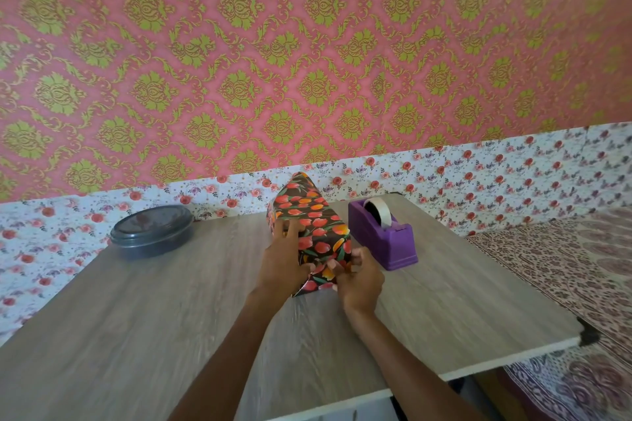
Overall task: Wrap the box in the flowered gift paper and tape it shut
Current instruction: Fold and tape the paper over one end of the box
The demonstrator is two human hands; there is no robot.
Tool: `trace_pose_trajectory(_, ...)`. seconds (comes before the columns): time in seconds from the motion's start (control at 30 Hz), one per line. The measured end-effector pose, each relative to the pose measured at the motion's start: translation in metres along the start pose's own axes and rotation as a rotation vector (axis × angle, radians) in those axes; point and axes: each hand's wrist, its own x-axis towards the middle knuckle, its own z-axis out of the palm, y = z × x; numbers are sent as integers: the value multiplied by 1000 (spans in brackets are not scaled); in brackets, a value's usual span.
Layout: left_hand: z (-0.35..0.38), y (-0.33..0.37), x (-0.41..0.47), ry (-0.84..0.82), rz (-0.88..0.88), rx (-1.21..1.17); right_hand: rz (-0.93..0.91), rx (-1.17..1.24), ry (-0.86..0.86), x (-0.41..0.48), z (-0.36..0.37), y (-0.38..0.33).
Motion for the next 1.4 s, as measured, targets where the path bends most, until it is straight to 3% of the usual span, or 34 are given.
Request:
trace_pose_trajectory(0.13, -5, -1, 2, -68, -22, -10, 21, -44, 9, 4, -3, 4)
trace_pose_trajectory(0.27, -7, 5, -3, -36, -51, -71, 45, -60, -87, 7, -11, 5)
trace_pose_trajectory(0.4, -6, 10, -7, 22, -47, -72, -100, -152, -184, 8, -16, 3)
trace_pose_trajectory(0.7, -15, -3, -8, -14, -8, -95, -235, -249, -132, 9, -14, -2)
trace_pose_trajectory(0.93, -15, -17, -14, 9, -19, -188, -330, -365, -305, 21, -25, -10)
trace_pose_trajectory(1.1, -21, -20, -17, 73, -7, -268, -378, -487, -241, 24, -27, -21)
trace_pose_trajectory(1.27, -29, -23, -13, 141, -70, -407, -438, -339, -194, 34, -26, -47)
trace_pose_trajectory(1.4, -29, -21, -21, 178, -228, -670, -403, -44, -348, 44, -27, -73)
